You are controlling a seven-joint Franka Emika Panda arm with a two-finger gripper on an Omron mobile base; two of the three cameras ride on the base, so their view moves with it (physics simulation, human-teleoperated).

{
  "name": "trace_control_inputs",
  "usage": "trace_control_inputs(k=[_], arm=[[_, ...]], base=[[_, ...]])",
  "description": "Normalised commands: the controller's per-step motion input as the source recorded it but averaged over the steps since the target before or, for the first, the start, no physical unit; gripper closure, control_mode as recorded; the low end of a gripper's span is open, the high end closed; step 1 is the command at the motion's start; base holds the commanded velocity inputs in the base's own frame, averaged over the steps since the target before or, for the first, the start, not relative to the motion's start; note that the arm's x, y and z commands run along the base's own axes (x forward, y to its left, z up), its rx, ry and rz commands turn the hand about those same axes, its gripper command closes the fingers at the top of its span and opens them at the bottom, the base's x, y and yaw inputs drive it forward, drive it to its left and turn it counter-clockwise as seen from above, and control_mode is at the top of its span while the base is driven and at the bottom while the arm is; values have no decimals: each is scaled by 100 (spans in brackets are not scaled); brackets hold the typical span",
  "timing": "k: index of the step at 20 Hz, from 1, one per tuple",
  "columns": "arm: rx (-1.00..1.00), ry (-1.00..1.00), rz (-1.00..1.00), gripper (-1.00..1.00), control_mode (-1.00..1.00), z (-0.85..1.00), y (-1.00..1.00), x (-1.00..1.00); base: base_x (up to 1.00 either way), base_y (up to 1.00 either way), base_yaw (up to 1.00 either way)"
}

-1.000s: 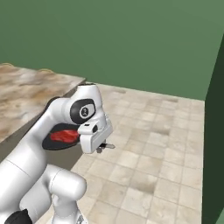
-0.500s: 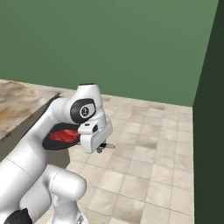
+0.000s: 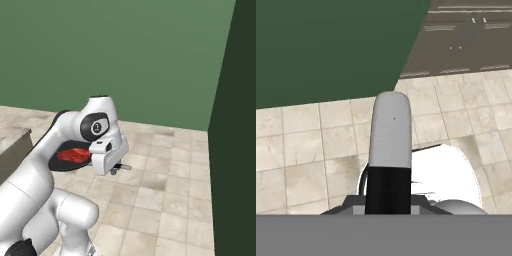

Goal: Pick up the pan with the steak in it and place it on the dining table. Then place the steak on the plate.

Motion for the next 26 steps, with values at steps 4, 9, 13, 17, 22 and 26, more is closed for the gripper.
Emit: trace_control_inputs(k=[4,9,13,17,22,26], arm=[[0,0,0,100,100,0,0,0],[0,0,0,100,100,0,0,0],[0,0,0,100,100,0,0,0],[0,0,0,100,100,0,0,0],[0,0,0,100,100,0,0,0],[0,0,0,100,100,0,0,0]], base=[[100,-7,-14],[100,-11,-14],[100,-9,-14],[100,-17,-12],[100,-4,-6],[100,0,0]])
